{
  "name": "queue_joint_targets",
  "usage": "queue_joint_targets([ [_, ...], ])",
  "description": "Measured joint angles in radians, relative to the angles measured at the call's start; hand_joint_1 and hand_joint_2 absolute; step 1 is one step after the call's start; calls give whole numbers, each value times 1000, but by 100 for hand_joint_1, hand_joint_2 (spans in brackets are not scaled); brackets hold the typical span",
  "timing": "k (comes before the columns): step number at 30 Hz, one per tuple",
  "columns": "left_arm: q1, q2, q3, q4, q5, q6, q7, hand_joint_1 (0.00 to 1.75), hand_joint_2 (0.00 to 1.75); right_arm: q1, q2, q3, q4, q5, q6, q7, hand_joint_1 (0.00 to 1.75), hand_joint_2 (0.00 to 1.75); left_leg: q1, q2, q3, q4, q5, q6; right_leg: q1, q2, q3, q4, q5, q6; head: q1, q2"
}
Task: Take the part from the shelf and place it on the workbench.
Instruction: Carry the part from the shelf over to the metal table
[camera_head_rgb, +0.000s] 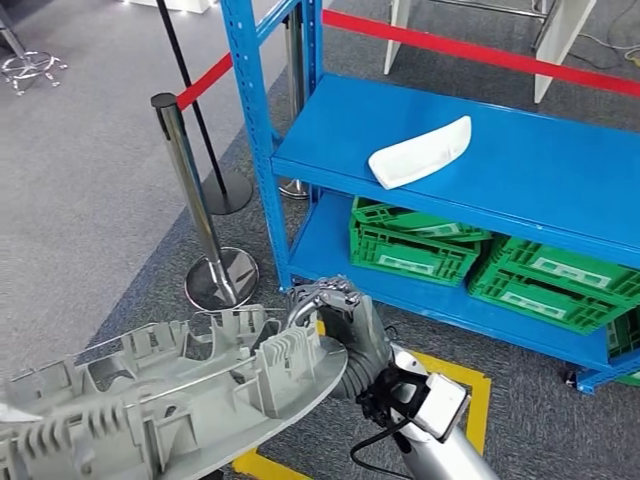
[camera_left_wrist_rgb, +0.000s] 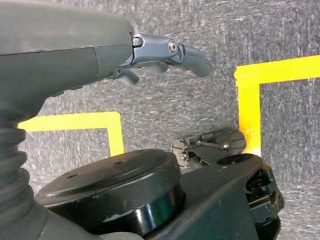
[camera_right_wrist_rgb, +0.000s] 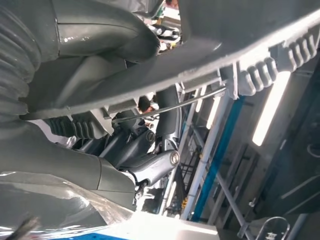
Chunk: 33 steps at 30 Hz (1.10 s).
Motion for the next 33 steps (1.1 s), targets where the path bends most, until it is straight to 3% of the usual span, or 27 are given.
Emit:
queue_joint_targets([
  [2, 0, 2, 0, 0, -1, -2, -2, 0, 175, 0, 0, 0, -1, 0, -4, 0, 175, 175, -5, 36, -15, 29, -43, -11, -4, -37, -13, -7, 22, -11, -5, 0],
  [4, -4, 3, 0, 0, -3, -5, -3, 0, 175, 0, -1, 0, -3, -1, -8, 0, 175, 175, -1, 92, -39, 138, -140, -23, -2, -74, -32, -4, 37, -22, -12, 0],
  [5, -6, 4, 0, 0, -4, -6, -3, 0, 175, 1, -1, 0, -3, -1, -9, 0, 175, 175, 3, 104, -48, 205, -177, -28, 0, -93, -45, 1, 43, -24, -13, 0],
  [6, -7, 4, -1, 0, -5, -7, -4, 0, 175, 1, -1, 0, -3, -2, -10, 0, 175, 175, 8, 110, -50, 258, -193, -33, 1, -111, -59, 8, 48, -25, -13, 0],
  [7, -7, 3, -1, 0, -6, -8, -5, 0, 175, 1, -2, 1, -3, -1, -10, 0, 175, 175, 12, 113, -39, 284, -187, -37, 3, -128, -75, 16, 53, -25, -13, 0],
  [8, -6, 3, -1, 0, -7, -8, -5, 0, 175, 1, -2, 1, -4, -1, -10, 0, 175, 175, 14, 116, -13, 273, -164, -39, 4, -143, -91, 24, 58, -24, -13, 0],
  [10, -3, 3, -2, 0, -8, -9, -5, 0, 175, 1, -3, 1, -7, -1, -10, 0, 175, 175, 14, 145, 83, 163, -130, -36, 7, -165, -117, 37, 69, -21, -14, 0],
  [12, -1, 4, -2, 0, -9, -8, -5, 0, 175, 0, -3, 1, -13, -1, -10, 0, 175, 175, 3, 183, 175, 27, -145, -21, 8, -184, -128, 42, 82, -13, -13, 0],
  [13, -1, 4, -2, 0, -9, -8, -5, 0, 175, 0, -3, 1, -16, -1, -10, -1, 175, 175, -3, 192, 196, -13, -155, -12, 7, -195, -130, 40, 91, -7, -13, 0],
  [14, 0, 5, -2, 0, -9, -8, -5, 0, 175, -1, -3, 2, -17, 0, -10, -1, 175, 175, -8, 186, 198, -32, -152, -3, 6, -206, -131, 37, 100, -1, -12, 0],
  [15, 2, 5, -2, 1, -9, -10, -5, 0, 175, -1, -3, 3, -17, 0, -10, -1, 175, 175, -8, 178, 189, -38, -139, 4, 3, -206, -134, 35, 103, 5, -13, 0],
  [16, 4, 6, -2, 1, -9, -13, -4, 0, 175, -1, -4, 4, -18, 1, -10, -1, 175, 175, -7, 169, 180, -44, -125, 13, 0, -188, -138, 39, 92, 11, -13, 0],
  [17, 5, 6, -2, 1, -8, -18, -4, 0, 175, -1, -4, 6, -19, 1, -10, -1, 175, 175, -5, 161, 167, -49, -109, 20, -1, -158, -147, 57, 60, 17, -12, 0],
  [19, 4, 6, -2, 2, -3, -34, -4, 0, 175, 0, -6, 8, -20, 3, -9, 0, 175, 175, -3, 141, 133, -52, -78, 30, -3, -94, -170, 145, -42, 23, -11, 0],
  [20, 3, 5, -2, 2, 0, -43, -4, 0, 175, 1, -8, 10, -20, 3, -8, 0, 175, 175, -3, 129, 115, -51, -63, 32, -4, -80, -180, 206, -85, 23, -10, 0],
  [21, 3, 4, -2, 2, 3, -50, -6, 0, 175, 1, -9, 12, -20, 3, -6, 0, 175, 175, -4, 116, 96, -50, -49, 32, -3, -76, -183, 260, -103, 24, -10, 0],
  [22, 3, 3, -2, 2, 6, -55, -7, 0, 175, 1, -10, 14, -20, 4, -5, 0, 175, 175, -4, 104, 77, -48, -34, 30, -3, -74, -178, 293, -92, 23, -11, 0],
  [23, 3, 3, -1, 2, 8, -60, -8, 0, 175, 0, -11, 16, -19, 5, -5, 0, 175, 175, -3, 91, 58, -46, -21, 27, -4, -73, -159, 296, -59, 23, -11, 0],
  [25, 1, 3, -1, 1, 11, -66, -11, 0, 175, -1, -12, 22, -19, 6, -4, 0, 175, 175, 0, 66, 20, -38, 3, 18, -9, -48, -80, 212, 2, 23, -11, 0],
  [26, -2, 3, -1, 1, 10, -67, -11, 0, 175, -2, -12, 25, -20, 7, -4, 0, 175, 175, -1, 53, 4, -30, 13, 13, -12, -24, -21, 133, 1, 21, -11, 0],
  [28, -5, 3, -1, 1, 8, -66, -12, 0, 175, -3, -12, 29, -20, 7, -3, 0, 175, 175, -3, 29, -15, -18, 34, 3, -14, 11, 57, 12, -42, 16, -12, 0],
  [30, -5, 3, -1, 1, 4, -58, -12, 0, 175, -3, -12, 32, -19, 6, -3, 0, 175, 175, -2, 6, -23, -17, 53, -5, -12, -8, 69, -17, -56, 4, -13, 0],
  [32, -4, 2, -1, 1, 2, -49, -12, 0, 175, -5, -12, 35, -19, 6, -4, 0, 175, 175, -3, 29, -33, 4, 27, -13, -12, -40, 61, -15, -44, -13, -19, 0],
  [33, -4, 1, -1, 1, 1, -46, -12, 0, 175, -5, -11, 35, -19, 6, -4, 0, 175, 175, -3, 55, -42, 40, -13, -17, -12, -57, 55, -15, -38, -20, -22, 0],
])
